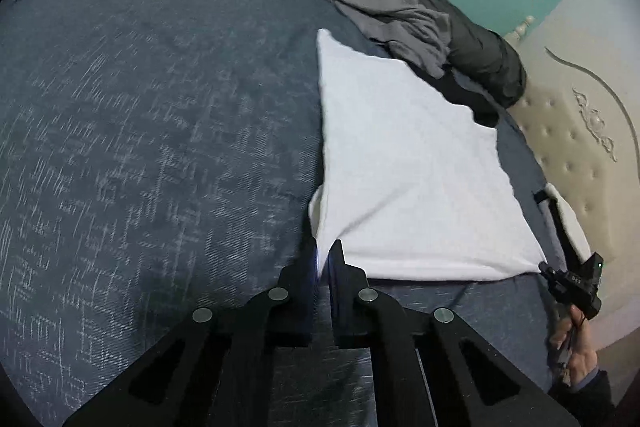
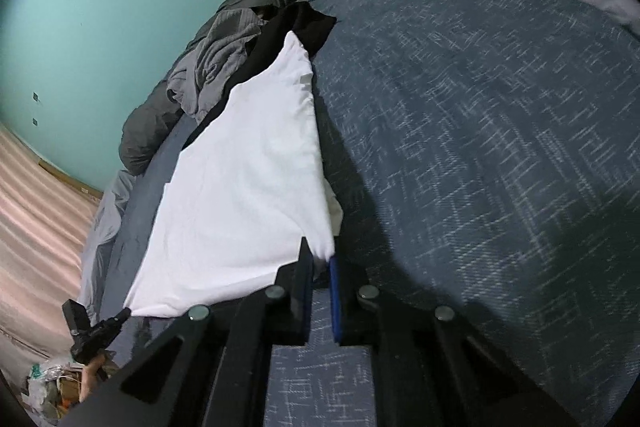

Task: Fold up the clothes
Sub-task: 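Smooth the folded white shirt flat with both grippers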

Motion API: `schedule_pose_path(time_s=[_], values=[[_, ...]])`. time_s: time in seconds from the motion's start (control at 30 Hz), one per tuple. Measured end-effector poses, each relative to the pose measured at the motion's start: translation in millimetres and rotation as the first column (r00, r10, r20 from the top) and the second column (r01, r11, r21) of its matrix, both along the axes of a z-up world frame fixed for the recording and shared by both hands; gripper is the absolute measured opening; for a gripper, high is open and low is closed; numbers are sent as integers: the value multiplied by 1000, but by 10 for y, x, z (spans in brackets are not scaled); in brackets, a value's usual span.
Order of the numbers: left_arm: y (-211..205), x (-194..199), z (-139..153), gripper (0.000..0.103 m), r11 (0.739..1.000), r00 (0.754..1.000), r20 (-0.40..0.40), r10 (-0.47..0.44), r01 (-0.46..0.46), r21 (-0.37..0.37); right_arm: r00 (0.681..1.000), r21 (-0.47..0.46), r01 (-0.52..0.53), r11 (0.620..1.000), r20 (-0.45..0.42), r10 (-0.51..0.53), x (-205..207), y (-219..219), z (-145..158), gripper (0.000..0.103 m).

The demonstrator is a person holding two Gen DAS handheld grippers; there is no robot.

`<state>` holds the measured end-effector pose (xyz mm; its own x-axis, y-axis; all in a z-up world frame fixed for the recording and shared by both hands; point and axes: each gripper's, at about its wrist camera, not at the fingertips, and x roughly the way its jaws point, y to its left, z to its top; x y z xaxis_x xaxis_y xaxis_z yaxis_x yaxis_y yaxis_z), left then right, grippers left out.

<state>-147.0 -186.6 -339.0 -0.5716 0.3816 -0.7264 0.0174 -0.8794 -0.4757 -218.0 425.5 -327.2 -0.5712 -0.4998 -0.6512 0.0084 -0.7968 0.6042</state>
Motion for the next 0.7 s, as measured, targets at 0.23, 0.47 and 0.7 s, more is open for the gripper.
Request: schedule_pose_path(time_s=[0.23, 0.47, 0.7], values=[[9, -19, -82, 5, 1000, 999, 33, -28, 28, -4, 999, 17, 10, 1000, 50, -11, -19, 14, -140, 6], [64, -16, -102, 8, 999, 999, 40, -22, 24, -30, 998, 14, 35, 999, 48, -35, -21, 48, -144, 13], [-18, 15, -33, 14, 1000, 999, 34, 26, -25, -14, 992, 151, 127, 980, -42, -122, 97, 67, 143, 38]])
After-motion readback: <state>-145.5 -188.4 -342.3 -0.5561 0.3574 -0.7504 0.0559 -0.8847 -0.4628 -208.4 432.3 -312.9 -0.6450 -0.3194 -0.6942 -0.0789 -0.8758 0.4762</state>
